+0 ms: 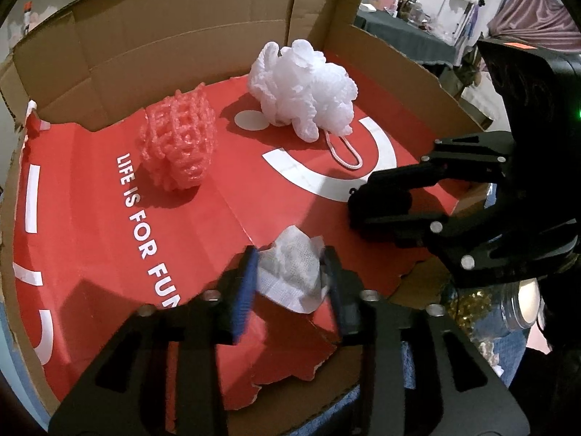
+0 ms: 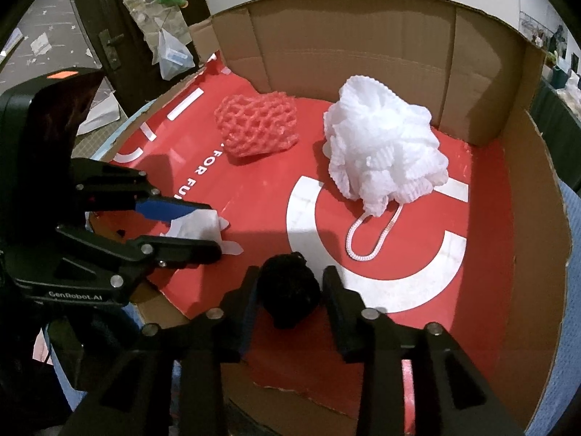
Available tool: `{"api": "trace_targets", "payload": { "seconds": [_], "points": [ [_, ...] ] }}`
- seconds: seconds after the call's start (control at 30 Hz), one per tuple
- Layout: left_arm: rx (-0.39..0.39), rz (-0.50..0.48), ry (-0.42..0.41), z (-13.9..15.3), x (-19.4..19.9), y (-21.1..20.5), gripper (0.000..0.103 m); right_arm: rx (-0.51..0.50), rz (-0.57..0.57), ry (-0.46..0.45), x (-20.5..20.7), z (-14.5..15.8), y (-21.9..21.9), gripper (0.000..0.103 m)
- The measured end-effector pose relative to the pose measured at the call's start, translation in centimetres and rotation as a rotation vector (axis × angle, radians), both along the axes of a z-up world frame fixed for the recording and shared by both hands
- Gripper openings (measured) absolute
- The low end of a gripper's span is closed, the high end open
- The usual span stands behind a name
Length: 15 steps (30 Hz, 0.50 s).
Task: Organize soft objects
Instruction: 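Carry the tissue and black pom-pom into the box and open both grippers, then withdraw both tools from the box back over the blanket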
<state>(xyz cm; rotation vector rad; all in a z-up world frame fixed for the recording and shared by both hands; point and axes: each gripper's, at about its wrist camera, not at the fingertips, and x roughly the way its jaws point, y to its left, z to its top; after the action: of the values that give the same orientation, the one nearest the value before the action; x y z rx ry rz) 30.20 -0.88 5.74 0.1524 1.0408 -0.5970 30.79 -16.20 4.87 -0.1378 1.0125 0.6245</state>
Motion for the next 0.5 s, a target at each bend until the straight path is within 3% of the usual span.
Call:
{"api": "trace_targets", "payload": {
  "seconds": [0.03,0.5],
  "points": [
    [-0.002,0.002,-0.012,0.1,-0.1,0.1,0.064,-0.002,0.002,0.0,0.0,0.0,0.0,0.048],
    [-0.033,0.042,-0.067,2.8,-1.5,0.5,0.064,0.019,-0.017,-0.045,-0.8,1.7,-0.6,0.067]
  ]
}}
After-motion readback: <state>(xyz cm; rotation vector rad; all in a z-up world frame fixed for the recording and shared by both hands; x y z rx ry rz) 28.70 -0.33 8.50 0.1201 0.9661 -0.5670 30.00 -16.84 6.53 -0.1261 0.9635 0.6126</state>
